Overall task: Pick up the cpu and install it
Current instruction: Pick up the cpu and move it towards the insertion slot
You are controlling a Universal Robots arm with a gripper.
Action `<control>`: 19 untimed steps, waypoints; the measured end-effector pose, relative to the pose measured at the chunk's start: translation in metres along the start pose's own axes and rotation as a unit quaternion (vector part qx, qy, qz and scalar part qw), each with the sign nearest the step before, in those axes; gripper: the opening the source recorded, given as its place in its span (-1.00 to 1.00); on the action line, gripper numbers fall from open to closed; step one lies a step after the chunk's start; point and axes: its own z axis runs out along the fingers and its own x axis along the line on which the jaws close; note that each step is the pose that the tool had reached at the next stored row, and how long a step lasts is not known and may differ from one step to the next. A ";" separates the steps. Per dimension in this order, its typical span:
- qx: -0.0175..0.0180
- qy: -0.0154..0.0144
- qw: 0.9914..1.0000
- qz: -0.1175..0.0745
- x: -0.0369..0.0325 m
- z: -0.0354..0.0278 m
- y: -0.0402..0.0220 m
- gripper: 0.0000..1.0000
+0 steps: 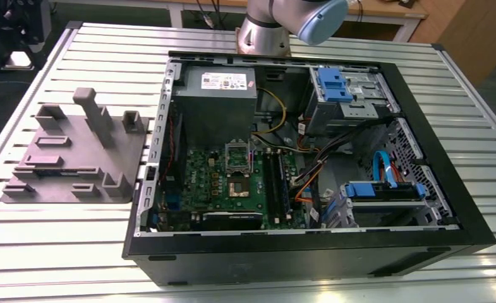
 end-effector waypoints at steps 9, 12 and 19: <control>0.000 0.000 1.000 0.000 -0.0016 0.0000 0.0000 -0.06; 0.000 0.000 1.000 0.000 -0.0021 -0.0001 0.0000 -0.06; 0.000 0.000 1.000 0.000 -0.0035 -0.0001 0.0000 -0.06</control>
